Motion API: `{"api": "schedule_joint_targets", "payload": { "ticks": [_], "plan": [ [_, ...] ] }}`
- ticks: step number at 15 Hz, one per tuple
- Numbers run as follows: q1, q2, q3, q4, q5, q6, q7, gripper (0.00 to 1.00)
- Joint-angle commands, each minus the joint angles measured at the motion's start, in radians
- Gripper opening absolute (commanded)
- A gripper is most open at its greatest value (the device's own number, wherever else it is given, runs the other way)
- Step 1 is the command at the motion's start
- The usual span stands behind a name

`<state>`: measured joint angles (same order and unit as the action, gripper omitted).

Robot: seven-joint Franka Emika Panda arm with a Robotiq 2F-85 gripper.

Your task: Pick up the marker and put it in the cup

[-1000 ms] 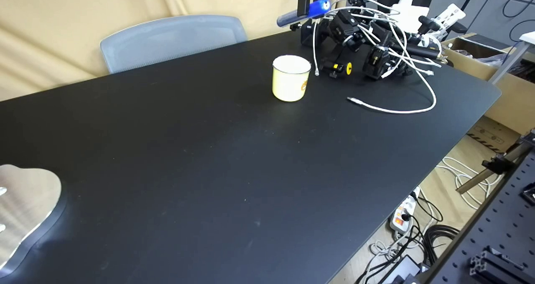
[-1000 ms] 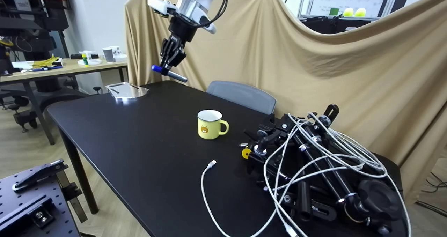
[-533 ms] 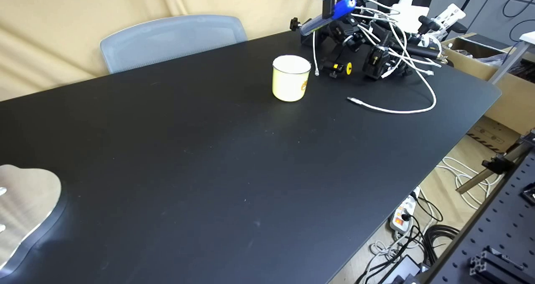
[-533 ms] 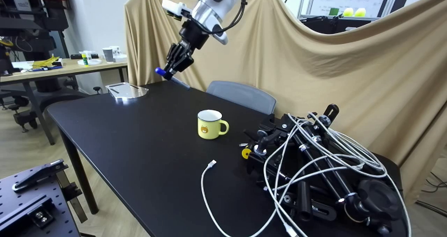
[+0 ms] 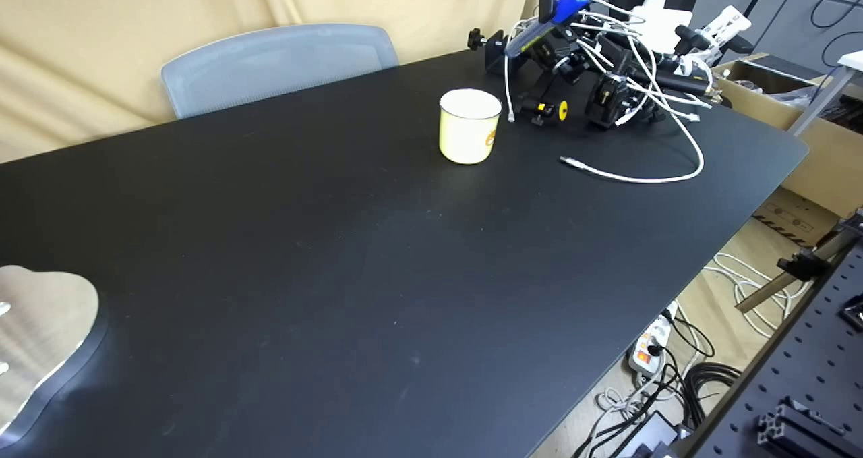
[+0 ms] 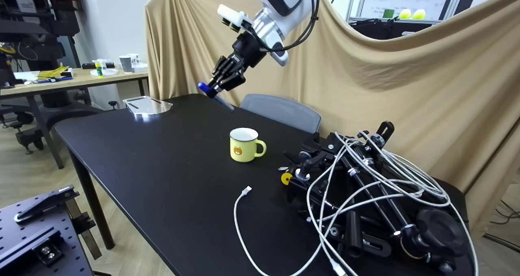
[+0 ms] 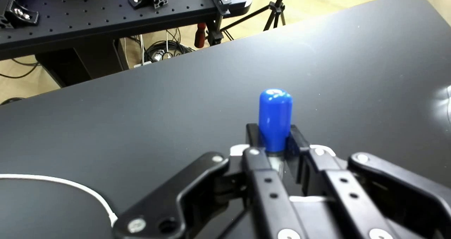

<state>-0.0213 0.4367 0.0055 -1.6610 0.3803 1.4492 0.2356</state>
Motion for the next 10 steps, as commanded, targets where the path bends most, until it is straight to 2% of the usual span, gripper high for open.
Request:
{"api": "schedule_joint_targets", "payload": {
  "ticks": [1, 10],
  "plan": [
    [-0.008, 0.101, -0.006, 0.136, -0.002, -0.037, -0.035, 0.05],
    [-0.018, 0.274, 0.008, 0.309, 0.016, -0.076, -0.056, 0.05]
  ]
}}
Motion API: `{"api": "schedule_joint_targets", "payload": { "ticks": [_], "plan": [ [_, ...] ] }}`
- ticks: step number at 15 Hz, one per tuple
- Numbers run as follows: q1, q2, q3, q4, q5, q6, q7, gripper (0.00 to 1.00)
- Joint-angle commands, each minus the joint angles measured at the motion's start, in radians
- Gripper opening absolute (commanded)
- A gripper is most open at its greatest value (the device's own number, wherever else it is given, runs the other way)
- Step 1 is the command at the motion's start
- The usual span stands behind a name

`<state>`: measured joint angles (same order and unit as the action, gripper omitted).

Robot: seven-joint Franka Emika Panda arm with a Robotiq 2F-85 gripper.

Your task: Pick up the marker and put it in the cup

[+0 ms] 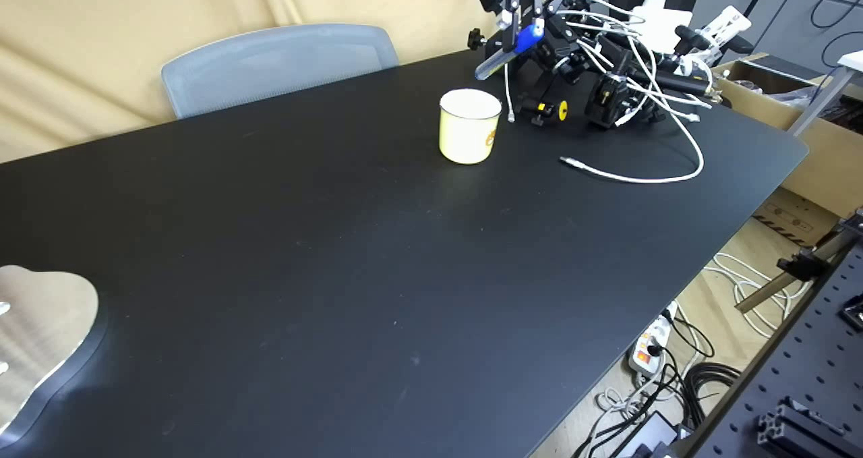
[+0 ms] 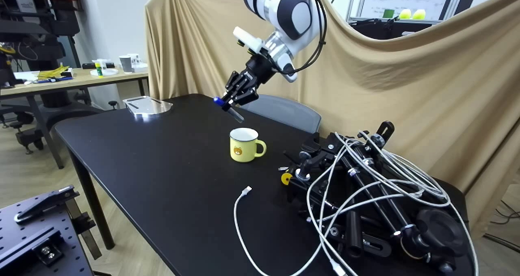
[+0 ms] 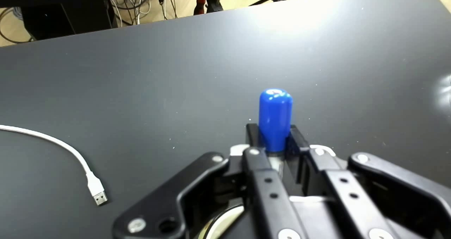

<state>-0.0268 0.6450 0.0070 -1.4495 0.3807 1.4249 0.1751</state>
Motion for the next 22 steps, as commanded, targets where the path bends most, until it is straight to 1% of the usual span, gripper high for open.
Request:
{"api": "schedule_joint_targets", "payload": {
  "ticks": [1, 8, 15, 16, 17, 18, 22],
  "plan": [
    [-0.012, 0.080, 0.006, 0.112, 0.018, -0.053, 0.010, 0.05],
    [-0.016, 0.147, 0.003, 0.168, 0.034, -0.041, 0.039, 0.05],
    [-0.015, 0.172, -0.005, 0.179, 0.027, -0.024, 0.064, 0.05],
    [-0.016, 0.174, -0.005, 0.179, 0.028, -0.025, 0.070, 0.46],
    [-0.016, 0.176, -0.005, 0.179, 0.030, -0.024, 0.075, 0.47],
    [-0.017, 0.178, -0.005, 0.180, 0.031, -0.024, 0.078, 0.52],
    [-0.019, 0.178, -0.007, 0.176, 0.037, -0.015, 0.094, 0.80]
  ]
}}
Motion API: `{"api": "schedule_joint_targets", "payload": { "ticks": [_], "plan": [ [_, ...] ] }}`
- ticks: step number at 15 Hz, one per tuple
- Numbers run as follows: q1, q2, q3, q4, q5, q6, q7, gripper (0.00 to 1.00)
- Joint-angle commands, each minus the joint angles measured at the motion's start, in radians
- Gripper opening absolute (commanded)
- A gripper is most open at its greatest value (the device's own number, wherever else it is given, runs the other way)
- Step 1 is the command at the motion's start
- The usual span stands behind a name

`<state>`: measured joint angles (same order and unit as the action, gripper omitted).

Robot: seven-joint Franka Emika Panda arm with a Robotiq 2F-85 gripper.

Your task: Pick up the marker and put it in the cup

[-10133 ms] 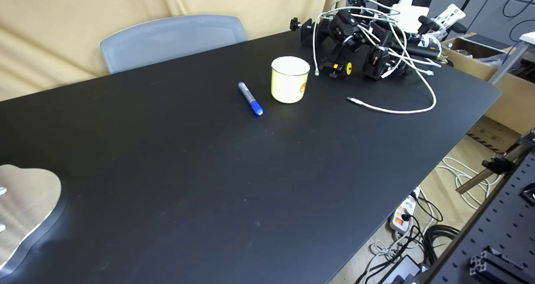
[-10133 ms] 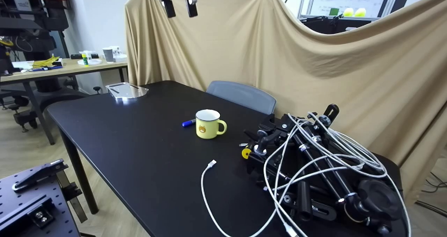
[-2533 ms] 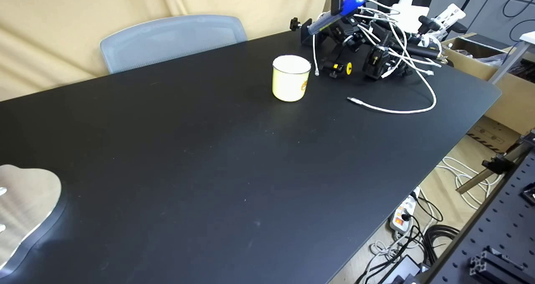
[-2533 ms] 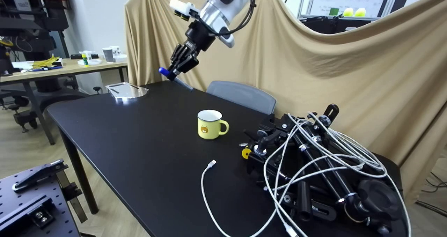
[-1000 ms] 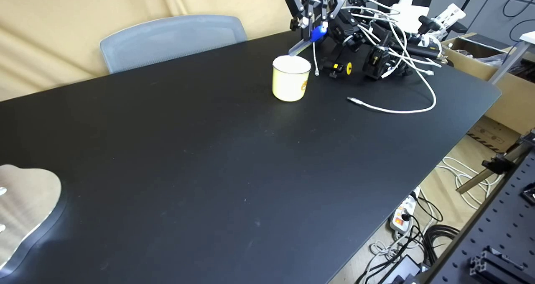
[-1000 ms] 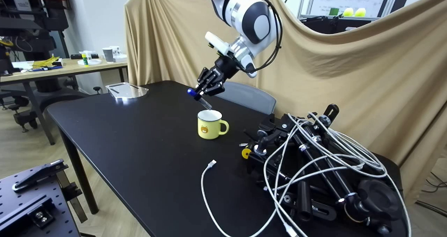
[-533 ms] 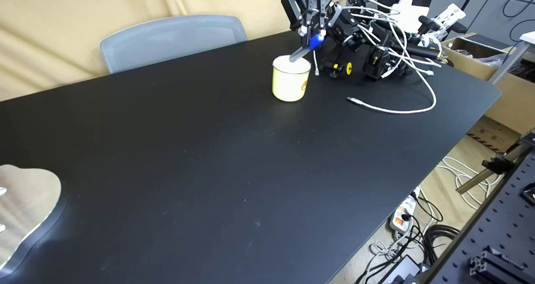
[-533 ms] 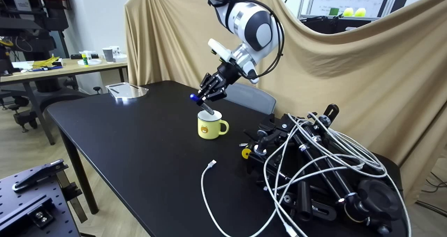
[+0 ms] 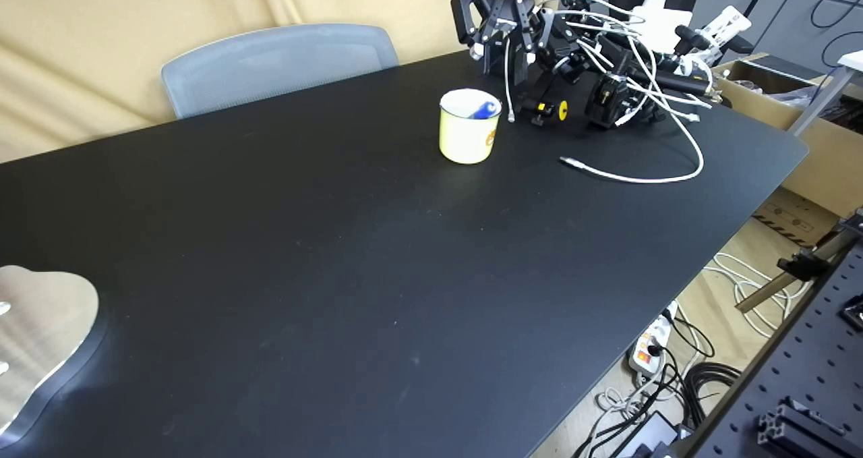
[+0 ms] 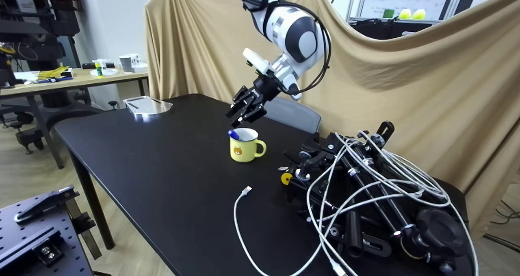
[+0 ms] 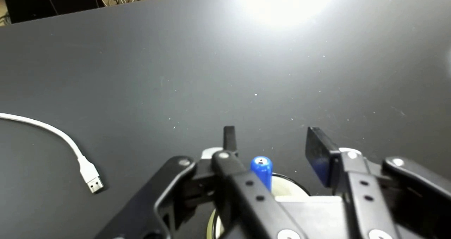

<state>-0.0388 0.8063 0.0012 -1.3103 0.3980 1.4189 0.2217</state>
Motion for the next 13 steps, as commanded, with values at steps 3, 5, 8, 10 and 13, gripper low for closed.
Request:
{"api": "schedule_joint_targets", "payload": {
  "ticks": [3, 5, 8, 10, 13],
  "plan": [
    [0.014, -0.029, -0.012, -0.009, -0.003, 0.100, 0.047, 0.98],
    [0.040, -0.079, -0.021, -0.054, -0.043, 0.228, 0.039, 1.00],
    [0.077, -0.165, -0.021, -0.138, -0.087, 0.401, 0.044, 1.00],
    [0.083, -0.214, -0.006, -0.193, -0.073, 0.497, 0.063, 1.00],
    [0.078, -0.273, 0.020, -0.252, -0.039, 0.485, 0.051, 1.00]
  ]
}}
